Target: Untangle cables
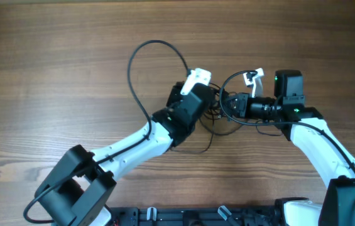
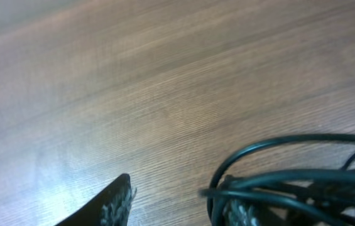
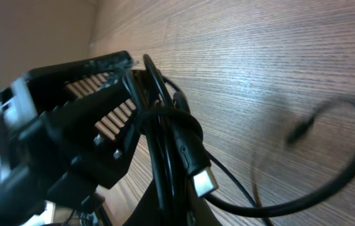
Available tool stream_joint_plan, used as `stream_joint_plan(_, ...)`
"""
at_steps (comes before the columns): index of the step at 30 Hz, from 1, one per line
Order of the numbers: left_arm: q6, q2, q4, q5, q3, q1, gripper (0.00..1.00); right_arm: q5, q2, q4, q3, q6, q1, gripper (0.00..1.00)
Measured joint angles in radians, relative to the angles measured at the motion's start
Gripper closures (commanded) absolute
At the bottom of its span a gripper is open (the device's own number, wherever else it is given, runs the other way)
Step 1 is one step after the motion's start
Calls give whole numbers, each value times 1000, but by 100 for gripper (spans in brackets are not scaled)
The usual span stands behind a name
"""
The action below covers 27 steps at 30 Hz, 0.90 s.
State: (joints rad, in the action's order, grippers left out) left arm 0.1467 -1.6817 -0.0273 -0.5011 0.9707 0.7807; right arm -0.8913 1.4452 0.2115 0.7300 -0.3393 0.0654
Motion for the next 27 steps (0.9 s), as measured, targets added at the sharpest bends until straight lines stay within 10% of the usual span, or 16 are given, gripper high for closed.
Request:
stream_joint_plan(11,284,1,-187,586,17,-328,26,32,10,6,6,-47,23,96)
stream_joint_plan(12,240,-1,-174,675,14,-352,1,69,10,17,6,-70,15,96)
stream_joint_plan(18,101,20,-123,1008,6,-436,0,235,10,24,5,-81,-29,96)
stream_joint_plan(24,-6,100,-91,908,4,-367,0,-70,10,19,5,275,-29,95)
stream_joint_plan(27,-89,100,-92,834,4,-286,35,-164,10,10,5,373,-28,96)
